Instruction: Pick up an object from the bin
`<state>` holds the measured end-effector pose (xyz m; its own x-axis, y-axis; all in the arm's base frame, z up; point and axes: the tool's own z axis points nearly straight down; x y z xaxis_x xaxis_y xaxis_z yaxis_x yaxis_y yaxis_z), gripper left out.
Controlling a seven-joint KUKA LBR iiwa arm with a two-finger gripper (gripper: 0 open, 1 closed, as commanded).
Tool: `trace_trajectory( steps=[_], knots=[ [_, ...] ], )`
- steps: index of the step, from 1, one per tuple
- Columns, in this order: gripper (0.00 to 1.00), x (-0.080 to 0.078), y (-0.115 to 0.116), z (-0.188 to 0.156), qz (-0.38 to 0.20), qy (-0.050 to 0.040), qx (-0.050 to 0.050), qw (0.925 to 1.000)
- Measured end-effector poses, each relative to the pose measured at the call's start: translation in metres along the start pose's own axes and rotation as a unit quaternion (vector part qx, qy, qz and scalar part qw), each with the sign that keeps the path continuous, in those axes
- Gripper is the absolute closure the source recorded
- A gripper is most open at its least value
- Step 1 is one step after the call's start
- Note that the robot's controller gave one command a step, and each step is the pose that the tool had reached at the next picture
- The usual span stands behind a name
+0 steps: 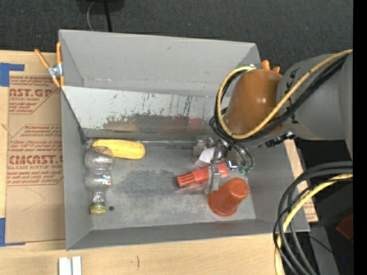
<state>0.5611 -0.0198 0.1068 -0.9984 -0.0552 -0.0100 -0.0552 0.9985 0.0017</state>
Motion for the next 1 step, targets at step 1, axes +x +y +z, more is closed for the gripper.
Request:
trace_trajectory(
  steps=[1],
  knots=[
    [1.00, -0.0126, -0.0047, 0.0361, -0.043, 0.0016, 0.001, 0.9991]
  ],
)
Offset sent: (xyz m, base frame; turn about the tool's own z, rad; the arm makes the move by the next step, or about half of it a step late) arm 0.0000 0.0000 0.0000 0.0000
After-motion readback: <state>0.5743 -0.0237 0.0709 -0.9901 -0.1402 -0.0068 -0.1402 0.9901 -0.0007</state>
